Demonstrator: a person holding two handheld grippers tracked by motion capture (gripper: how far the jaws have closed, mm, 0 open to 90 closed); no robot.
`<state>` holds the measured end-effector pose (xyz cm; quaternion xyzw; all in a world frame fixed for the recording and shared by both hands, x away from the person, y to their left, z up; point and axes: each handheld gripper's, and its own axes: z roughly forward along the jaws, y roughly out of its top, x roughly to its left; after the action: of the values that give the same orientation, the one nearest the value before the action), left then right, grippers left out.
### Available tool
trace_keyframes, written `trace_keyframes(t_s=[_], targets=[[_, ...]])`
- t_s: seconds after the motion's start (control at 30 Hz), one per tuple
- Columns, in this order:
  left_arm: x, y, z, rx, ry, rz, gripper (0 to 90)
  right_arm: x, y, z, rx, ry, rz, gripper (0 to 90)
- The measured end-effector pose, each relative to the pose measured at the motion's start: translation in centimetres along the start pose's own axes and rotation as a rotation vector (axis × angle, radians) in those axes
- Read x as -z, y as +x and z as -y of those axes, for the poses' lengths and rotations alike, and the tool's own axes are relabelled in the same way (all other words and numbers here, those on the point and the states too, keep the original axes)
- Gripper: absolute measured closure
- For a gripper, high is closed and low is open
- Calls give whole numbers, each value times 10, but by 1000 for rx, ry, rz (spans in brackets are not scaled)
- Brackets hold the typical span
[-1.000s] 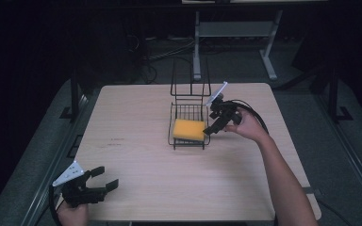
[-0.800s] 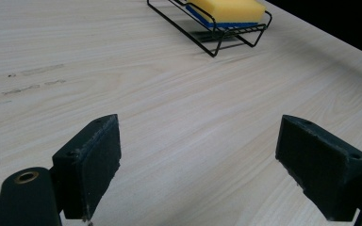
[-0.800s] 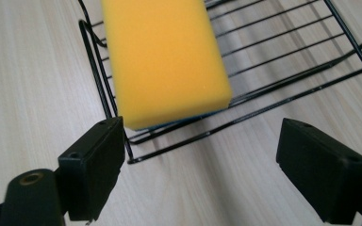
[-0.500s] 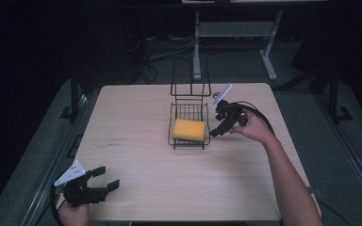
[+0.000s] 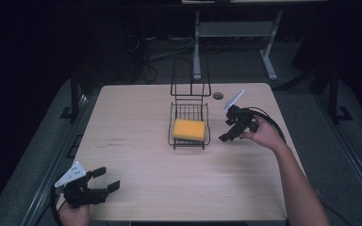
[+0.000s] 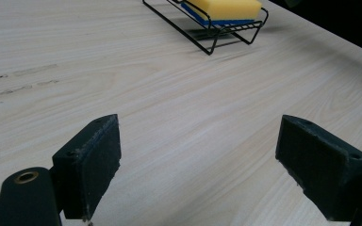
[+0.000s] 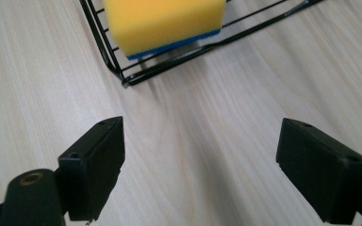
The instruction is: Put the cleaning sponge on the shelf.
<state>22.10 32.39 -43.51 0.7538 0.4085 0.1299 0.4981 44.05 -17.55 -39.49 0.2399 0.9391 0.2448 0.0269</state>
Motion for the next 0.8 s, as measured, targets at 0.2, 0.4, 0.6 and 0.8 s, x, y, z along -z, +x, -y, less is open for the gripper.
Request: trace_keyframes(t_s=[0.2,0.4,0.6,0.8], targets=[[2,1,0,0,-8,3,141,4,4,11,-6,6,4,157],[1,1,0,-1,-3,1,141,6,3,26,-22,17,10,158],[1,1,0,-5,-4,-1,140,7,3,37,-37,23,11,160],[1,1,0,-7,-4,-1,141,4,4,45,-45,36,11,159]])
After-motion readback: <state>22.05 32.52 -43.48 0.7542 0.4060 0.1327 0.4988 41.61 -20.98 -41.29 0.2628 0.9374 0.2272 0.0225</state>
